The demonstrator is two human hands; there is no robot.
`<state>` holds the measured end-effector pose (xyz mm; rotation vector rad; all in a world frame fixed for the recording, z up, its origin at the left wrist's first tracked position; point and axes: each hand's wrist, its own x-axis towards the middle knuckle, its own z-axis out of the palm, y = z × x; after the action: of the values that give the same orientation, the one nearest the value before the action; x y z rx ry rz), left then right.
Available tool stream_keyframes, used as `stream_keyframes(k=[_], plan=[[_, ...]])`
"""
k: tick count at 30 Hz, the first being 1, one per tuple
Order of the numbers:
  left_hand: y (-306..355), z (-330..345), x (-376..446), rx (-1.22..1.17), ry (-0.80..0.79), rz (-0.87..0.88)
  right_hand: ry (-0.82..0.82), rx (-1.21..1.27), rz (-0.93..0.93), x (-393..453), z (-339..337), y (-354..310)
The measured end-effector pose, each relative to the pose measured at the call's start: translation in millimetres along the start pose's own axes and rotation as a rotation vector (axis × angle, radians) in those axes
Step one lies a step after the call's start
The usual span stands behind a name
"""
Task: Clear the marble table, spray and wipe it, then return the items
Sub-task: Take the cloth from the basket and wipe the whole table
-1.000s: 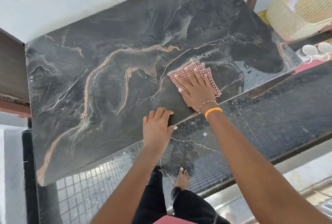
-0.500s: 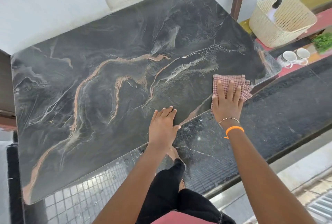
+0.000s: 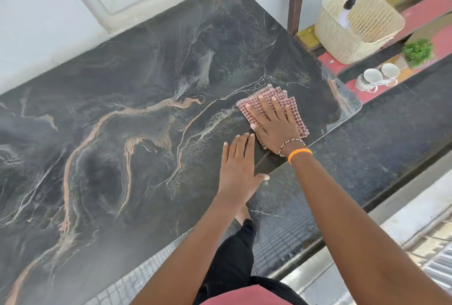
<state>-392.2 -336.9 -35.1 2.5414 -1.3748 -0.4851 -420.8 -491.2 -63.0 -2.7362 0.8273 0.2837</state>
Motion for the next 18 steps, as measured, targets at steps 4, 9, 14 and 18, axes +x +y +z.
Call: stream_keyframes(k=[4, 9, 14, 18], plan=[[15.5, -2.5, 30.1, 0.069, -0.112, 0.083, 0.034, 0.054, 0.185, 10.7, -12.0, 66.6], [20.5, 0.1, 40.2, 0.061, -0.211, 0.093, 0.077, 0.14, 0.386, -16.8, -16.8, 113.2], [19.4, 0.9, 40.8, 0.006, -0.21, 0.075, 0.126, 0.178, 0.416, -54.5, 3.6, 68.9], [28.0, 1.3, 50.9, -0.031, -0.171, 0.069, 0.037, 0.099, 0.22, -52.1, 13.4, 36.1]])
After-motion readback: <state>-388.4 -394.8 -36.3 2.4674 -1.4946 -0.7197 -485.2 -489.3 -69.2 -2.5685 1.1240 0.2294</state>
